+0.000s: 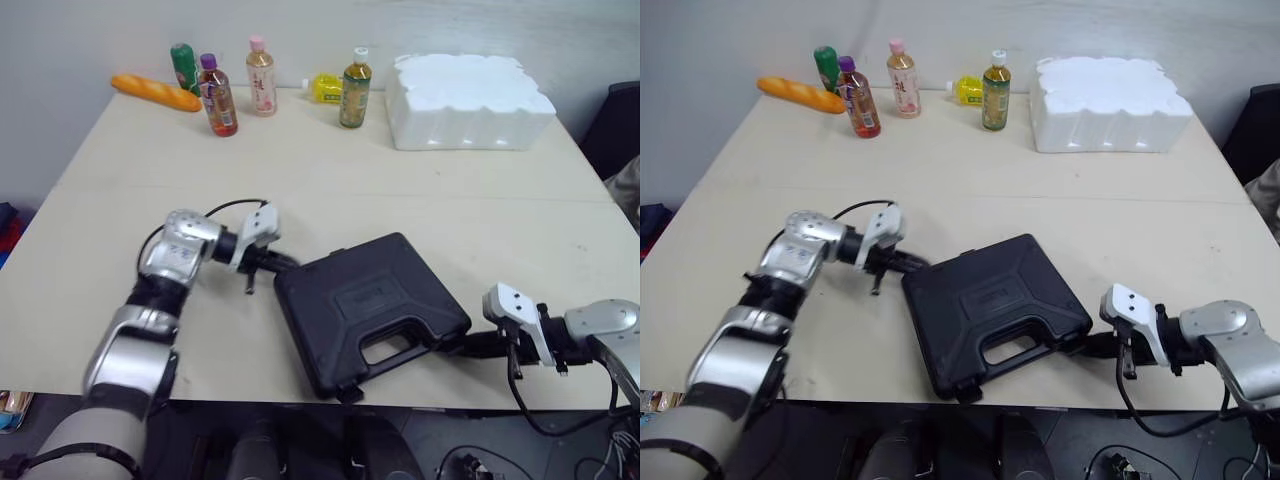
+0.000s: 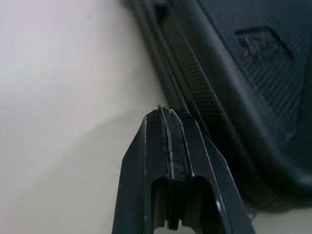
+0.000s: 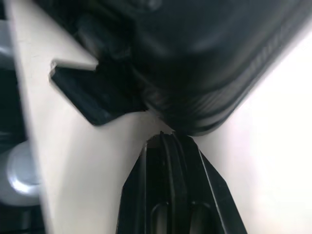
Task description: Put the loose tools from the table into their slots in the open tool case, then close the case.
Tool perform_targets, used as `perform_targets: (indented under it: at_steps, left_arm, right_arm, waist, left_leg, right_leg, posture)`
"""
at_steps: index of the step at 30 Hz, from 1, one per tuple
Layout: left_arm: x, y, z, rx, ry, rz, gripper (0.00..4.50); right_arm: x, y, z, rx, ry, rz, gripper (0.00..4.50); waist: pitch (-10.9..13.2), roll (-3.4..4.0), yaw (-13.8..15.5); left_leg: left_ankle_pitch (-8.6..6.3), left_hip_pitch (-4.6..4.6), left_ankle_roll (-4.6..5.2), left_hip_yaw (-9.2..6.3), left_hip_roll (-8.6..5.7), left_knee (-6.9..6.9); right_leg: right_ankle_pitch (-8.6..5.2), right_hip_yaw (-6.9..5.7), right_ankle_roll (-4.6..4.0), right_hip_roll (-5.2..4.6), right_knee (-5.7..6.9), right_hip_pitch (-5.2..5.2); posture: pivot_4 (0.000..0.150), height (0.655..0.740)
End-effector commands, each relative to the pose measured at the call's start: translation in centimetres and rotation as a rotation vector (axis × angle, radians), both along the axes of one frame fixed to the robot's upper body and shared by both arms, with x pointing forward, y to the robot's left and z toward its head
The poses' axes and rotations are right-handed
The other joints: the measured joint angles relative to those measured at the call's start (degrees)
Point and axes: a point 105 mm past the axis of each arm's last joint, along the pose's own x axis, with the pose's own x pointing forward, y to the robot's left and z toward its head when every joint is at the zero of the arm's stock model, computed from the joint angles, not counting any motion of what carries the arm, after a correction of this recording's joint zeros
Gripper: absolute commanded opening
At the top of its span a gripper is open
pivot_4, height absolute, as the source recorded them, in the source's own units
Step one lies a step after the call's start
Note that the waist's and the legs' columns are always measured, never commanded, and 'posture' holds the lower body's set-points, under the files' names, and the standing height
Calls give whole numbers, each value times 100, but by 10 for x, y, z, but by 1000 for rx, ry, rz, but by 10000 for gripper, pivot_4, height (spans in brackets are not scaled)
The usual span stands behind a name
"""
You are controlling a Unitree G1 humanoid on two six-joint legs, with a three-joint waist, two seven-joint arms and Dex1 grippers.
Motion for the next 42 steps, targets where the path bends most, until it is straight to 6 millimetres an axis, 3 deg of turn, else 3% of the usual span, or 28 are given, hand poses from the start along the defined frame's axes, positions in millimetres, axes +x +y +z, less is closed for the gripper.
perform_targets:
  at_steps: [1,6,12,15,17,21,26,29,32,38,42]
  left_arm:
    - [-31,-5,5,12,30,-134,722]
    - [-42,-5,5,13,37,-124,722]
    - [-24,-6,29,-18,-43,-96,722]
    - [-22,-26,59,-139,-50,-140,722]
    - [-20,-49,75,-209,-73,-176,722]
    - [-18,-86,81,-254,-114,-224,722]
    - [-10,-147,60,-203,-157,-283,722]
    - [-7,-167,42,-126,-186,-306,722]
    - [-10,-170,21,-36,-220,-367,722]
    - [-9,-156,-18,154,-340,-460,722]
    - [-10,-155,-28,180,-366,-484,722]
  right_arm:
    - [0,7,15,59,-20,26,0]
    - [0,7,15,42,-32,15,0]
    - [-8,-9,19,-6,-79,-51,0]
    - [-14,-13,28,2,-126,-113,0]
    - [-24,-14,31,-1,-144,-135,0]
    - [-31,-15,33,-3,-175,-194,0]
    - [-32,-9,29,6,-190,-242,0]
    - [-29,-5,25,6,-194,-258,0]
    - [-25,0,22,9,-196,-256,0]
    - [-24,22,42,104,-211,-215,0]
    - [-22,32,50,138,-213,-195,0]
  waist:
    - [1,1,18]
    - [1,2,105]
    - [1,3,184]
    - [1,3,192]
    - [0,4,205]
    - [0,4,223]
    - [0,4,166]
    - [0,3,167]
    - [0,3,121]
    - [-15,10,147]
    - [-27,6,126]
  left_leg:
    - [-1,2,-3,0,5,4]
    - [-5,9,-2,-2,7,28]
    - [-12,10,-1,0,5,27]
    - [-12,10,3,1,0,32]
    - [-13,11,4,1,-1,33]
    - [-13,13,5,1,-29,34]
    - [-9,15,-1,-4,-28,32]
    - [-12,13,4,-6,-35,32]
    - [-18,11,10,0,-32,28]
    - [-25,25,23,-15,-26,27]
    - [-31,28,35,-20,-6,27]
  right_leg:
    - [-5,0,-4,4,8,-1]
    - [-12,9,-6,1,35,2]
    - [-14,12,-8,-1,35,2]
    - [-12,13,-6,-3,36,4]
    - [-12,14,-5,-2,36,8]
    - [-11,17,2,2,33,13]
    - [-11,18,3,9,34,11]
    - [-12,20,5,7,28,14]
    - [-12,26,5,4,23,7]
    - [-14,17,2,8,25,24]
    - [-15,19,0,8,24,31]
  posture:
    - [1500,7355]
    - [1500,7355]
    - [1500,7355]
    - [1500,7355]
    - [1500,7355]
    - [1500,7355]
    - [1500,7355]
    - [1500,7355]
    - [1500,7355]
    - [1500,7355]
    - [1500,7355]
